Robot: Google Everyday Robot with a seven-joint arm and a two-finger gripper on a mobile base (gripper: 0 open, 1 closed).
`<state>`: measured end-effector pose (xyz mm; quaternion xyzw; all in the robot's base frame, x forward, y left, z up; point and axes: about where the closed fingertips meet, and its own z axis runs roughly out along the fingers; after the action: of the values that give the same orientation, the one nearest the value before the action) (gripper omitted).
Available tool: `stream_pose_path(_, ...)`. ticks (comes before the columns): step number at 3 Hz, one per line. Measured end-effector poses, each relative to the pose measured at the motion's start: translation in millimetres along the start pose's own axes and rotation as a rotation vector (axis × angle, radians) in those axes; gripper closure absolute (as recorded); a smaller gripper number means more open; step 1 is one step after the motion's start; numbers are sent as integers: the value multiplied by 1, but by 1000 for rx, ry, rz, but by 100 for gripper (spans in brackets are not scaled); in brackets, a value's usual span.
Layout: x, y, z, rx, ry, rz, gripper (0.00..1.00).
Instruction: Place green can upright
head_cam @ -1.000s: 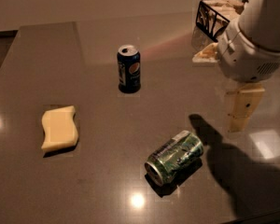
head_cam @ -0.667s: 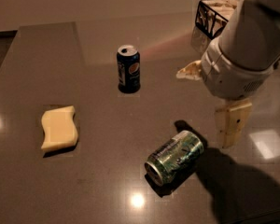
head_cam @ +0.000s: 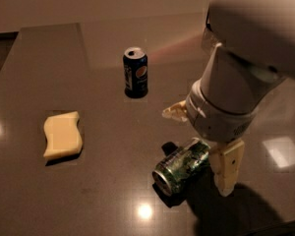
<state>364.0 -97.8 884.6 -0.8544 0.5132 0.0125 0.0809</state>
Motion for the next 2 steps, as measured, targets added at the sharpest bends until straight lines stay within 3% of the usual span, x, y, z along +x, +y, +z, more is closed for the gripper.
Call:
stream_pose_path(1,-9,5,17,-20,11,-23,0)
stream_pose_path(2,-12,5,31,-43,28,-28,7)
